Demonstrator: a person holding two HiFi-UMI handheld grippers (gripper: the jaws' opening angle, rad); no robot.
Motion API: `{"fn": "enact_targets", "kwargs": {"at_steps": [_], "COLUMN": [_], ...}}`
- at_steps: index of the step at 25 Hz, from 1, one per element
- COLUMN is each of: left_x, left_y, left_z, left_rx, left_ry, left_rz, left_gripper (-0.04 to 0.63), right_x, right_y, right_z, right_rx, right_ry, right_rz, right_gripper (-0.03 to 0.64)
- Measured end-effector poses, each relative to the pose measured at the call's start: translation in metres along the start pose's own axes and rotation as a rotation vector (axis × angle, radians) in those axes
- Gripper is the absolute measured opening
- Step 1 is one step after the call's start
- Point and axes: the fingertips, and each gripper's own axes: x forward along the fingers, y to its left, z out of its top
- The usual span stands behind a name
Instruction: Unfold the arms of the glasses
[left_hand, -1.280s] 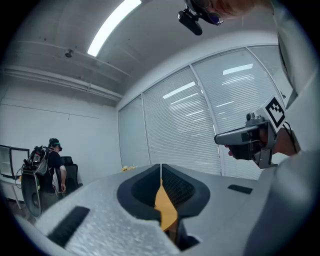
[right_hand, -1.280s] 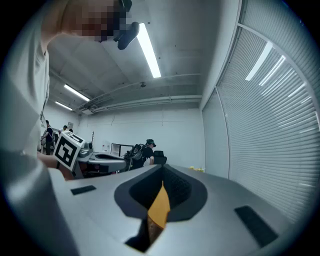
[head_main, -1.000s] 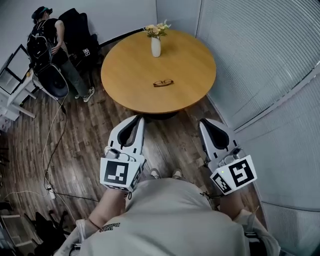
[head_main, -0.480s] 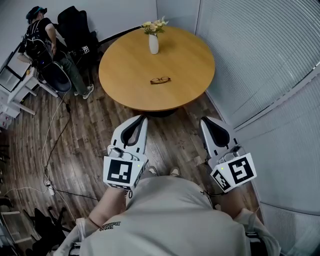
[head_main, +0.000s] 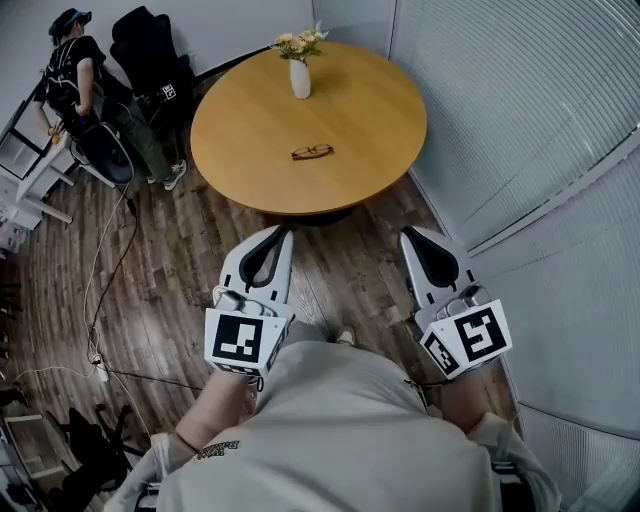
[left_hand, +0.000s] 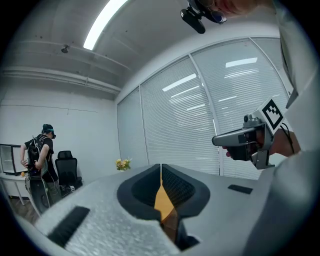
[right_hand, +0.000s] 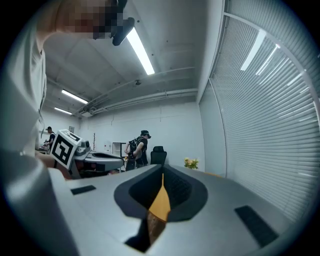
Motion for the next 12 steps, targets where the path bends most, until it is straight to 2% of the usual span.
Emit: {"fn": "enact_targets", "kwargs": {"at_steps": [12], "left_x": [0.009], "left_y": [-0.014], "left_z": [-0.002], "left_rx": [0.025], "left_ry": [0.024], "left_rz": [0.029], "left_gripper": [0.031], "right_x": [-0.003], "right_y": [-0.024], "right_z": [-0.009], "right_rx": [0.024], "right_ry": [0.006], "right_rz": [0.012], "right_gripper": [0.032]}}
